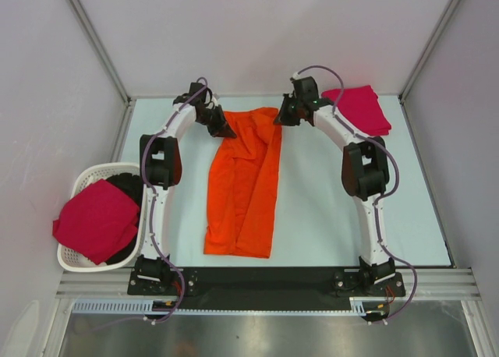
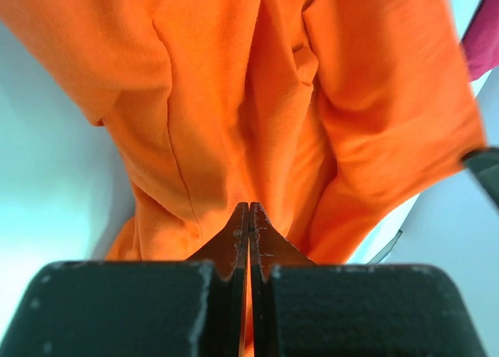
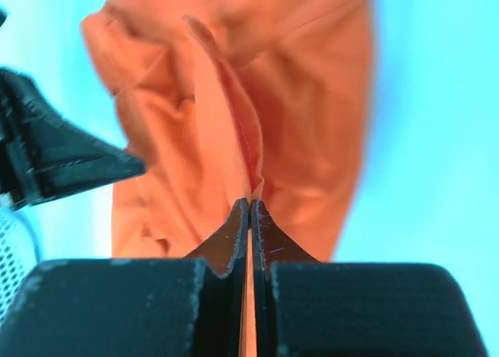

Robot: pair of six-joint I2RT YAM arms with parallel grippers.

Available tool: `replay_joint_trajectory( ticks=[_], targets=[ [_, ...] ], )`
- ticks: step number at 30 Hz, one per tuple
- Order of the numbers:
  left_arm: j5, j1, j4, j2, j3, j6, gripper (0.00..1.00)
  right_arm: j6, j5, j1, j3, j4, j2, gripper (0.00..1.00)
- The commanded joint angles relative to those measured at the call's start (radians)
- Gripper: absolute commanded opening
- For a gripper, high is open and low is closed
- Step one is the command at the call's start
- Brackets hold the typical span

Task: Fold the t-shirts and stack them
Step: Rotate the tshirt 90 degrees

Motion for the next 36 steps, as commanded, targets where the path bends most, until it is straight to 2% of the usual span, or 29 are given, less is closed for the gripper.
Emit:
replay_joint_trajectory(
  ticks=[1, 5, 7, 8, 10, 12, 14, 16, 18, 19, 20, 23, 26, 30, 36],
  targets=[
    [0.01, -0.002, 0.001, -0.065, 0.007, 0.019, 0.0, -0.033, 0.108, -0.031, -0.065, 0.03, -0.075, 0.0],
    [0.01, -0.001, 0.001, -0.065, 0.013, 0.019, 0.0, -0.013, 0.15, -0.031, -0.075, -0.054, -0.035, 0.02],
    [0.008, -0.002, 0.001, -0.071, 0.014, 0.019, 0.0, -0.009, 0.139, -0.031, -0.055, -0.085, -0.014, 0.26],
    [0.008, -0.002, 0.001, -0.071, 0.017, 0.018, 0.0, -0.004, 0.141, -0.028, -0.046, -0.12, -0.005, 0.41],
    [0.008, 0.001, 0.001, -0.072, 0.022, 0.018, 0.0, -0.01, 0.115, -0.019, -0.036, -0.116, -0.006, 0.47],
    [0.008, 0.002, 0.002, -0.077, 0.025, 0.018, 0.0, -0.009, 0.089, -0.007, -0.041, -0.072, -0.043, 0.48],
    [0.008, 0.001, 0.002, -0.077, 0.028, 0.015, 0.0, 0.0, 0.05, 0.001, -0.053, 0.035, -0.075, 0.48],
    [0.005, 0.004, 0.001, -0.082, 0.028, 0.015, 0.0, 0.029, -0.009, 0.01, -0.043, 0.101, -0.078, 0.57],
    [0.002, 0.006, 0.001, -0.085, 0.03, 0.015, 0.0, 0.082, -0.084, 0.015, 0.025, 0.105, -0.034, 0.57],
    [0.002, 0.009, -0.001, -0.089, 0.031, 0.015, 0.01, 0.086, -0.127, 0.022, 0.116, 0.099, 0.038, 0.57],
    [0.002, 0.01, -0.001, -0.092, 0.034, 0.016, 0.22, 0.097, -0.155, 0.027, 0.166, 0.053, 0.073, 0.56],
    [-0.013, 0.016, -0.002, -0.111, 0.048, 0.022, 0.61, 0.115, -0.215, 0.051, 0.314, 0.001, 0.194, 0.56],
    [-0.038, 0.028, -0.004, -0.126, 0.082, 0.03, 0.8, 0.155, -0.24, 0.064, 0.355, 0.007, 0.245, 0.56],
    [-0.093, 0.044, -0.021, -0.115, 0.146, 0.034, 0.86, 0.189, -0.25, 0.064, 0.341, -0.013, 0.278, 0.54],
    [-0.071, 0.052, -0.019, -0.102, 0.145, 0.03, 0.86, 0.171, -0.261, 0.065, 0.31, -0.059, 0.292, 0.52]
  ],
)
